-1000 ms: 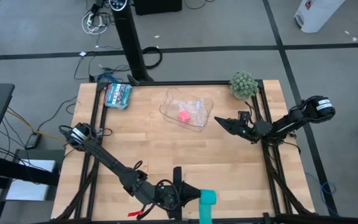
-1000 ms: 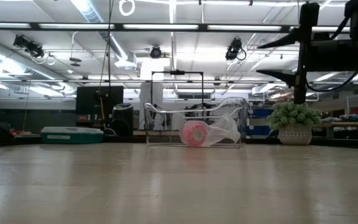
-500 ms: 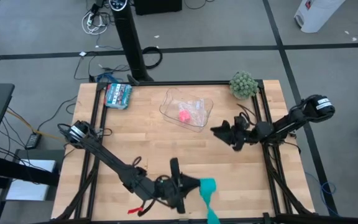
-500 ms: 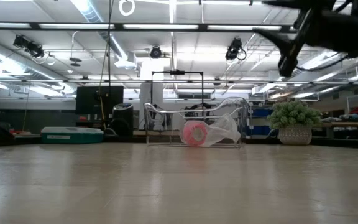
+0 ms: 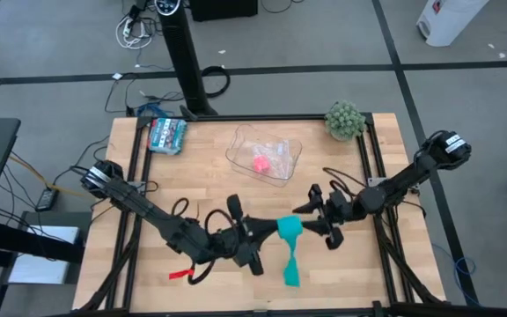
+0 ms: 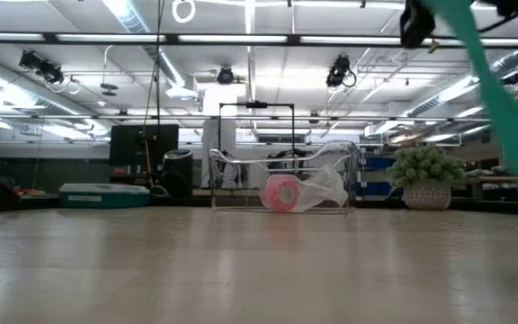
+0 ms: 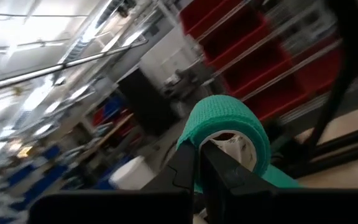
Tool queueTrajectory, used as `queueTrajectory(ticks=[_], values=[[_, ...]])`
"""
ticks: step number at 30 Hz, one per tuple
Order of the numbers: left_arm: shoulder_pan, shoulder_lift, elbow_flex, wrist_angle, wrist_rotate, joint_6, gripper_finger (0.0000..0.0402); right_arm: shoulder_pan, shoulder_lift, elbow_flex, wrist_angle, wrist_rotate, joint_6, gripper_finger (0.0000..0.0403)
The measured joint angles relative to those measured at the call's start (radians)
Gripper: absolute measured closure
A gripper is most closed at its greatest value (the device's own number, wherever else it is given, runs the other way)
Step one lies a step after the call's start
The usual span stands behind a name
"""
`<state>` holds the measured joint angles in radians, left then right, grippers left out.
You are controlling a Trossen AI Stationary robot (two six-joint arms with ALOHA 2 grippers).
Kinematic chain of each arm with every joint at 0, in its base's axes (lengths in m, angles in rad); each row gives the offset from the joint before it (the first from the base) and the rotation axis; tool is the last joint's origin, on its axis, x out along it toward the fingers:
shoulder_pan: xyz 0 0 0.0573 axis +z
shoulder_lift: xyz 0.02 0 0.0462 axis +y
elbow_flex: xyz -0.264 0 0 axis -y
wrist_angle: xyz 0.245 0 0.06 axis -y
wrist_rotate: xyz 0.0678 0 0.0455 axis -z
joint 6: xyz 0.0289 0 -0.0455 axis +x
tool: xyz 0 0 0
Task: Roll bandage
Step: Roll the blue bandage
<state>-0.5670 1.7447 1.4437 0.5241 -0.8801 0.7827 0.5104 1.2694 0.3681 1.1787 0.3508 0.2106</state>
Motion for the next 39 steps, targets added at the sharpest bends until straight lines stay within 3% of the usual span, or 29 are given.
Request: queueTrajectory(ticks=[3,7,21,27,31,39], values=[[0.019,0.0,0.0,0.007,-0.009,-0.001,0.0382,0.048,0.0,0.048,-0.064,0.029,-0.078,0.0222],[0.031,0.0,0.0,0.017,-0.018,-0.001,0.0382,0.112,0.0,0.09,-0.155,0.169,-0.154,0.0222],[0.054,0.001,0.001,0.121,-0.068,-0.001,0.0382,0.237,0.005,0.162,-0.298,0.518,-0.25,0.0222],[0.058,0.001,0.001,0.14,-0.034,0.0,0.0382,0.223,0.005,0.162,-0.404,0.586,-0.181,0.0222],[0.057,0.001,0.001,0.144,-0.024,0.001,0.0382,0.202,0.008,0.162,-0.425,0.538,-0.142,0.0222],[0.069,0.001,0.001,0.145,-0.016,-0.001,0.0382,0.189,0.168,0.163,-0.261,0.593,-0.154,0.0222]])
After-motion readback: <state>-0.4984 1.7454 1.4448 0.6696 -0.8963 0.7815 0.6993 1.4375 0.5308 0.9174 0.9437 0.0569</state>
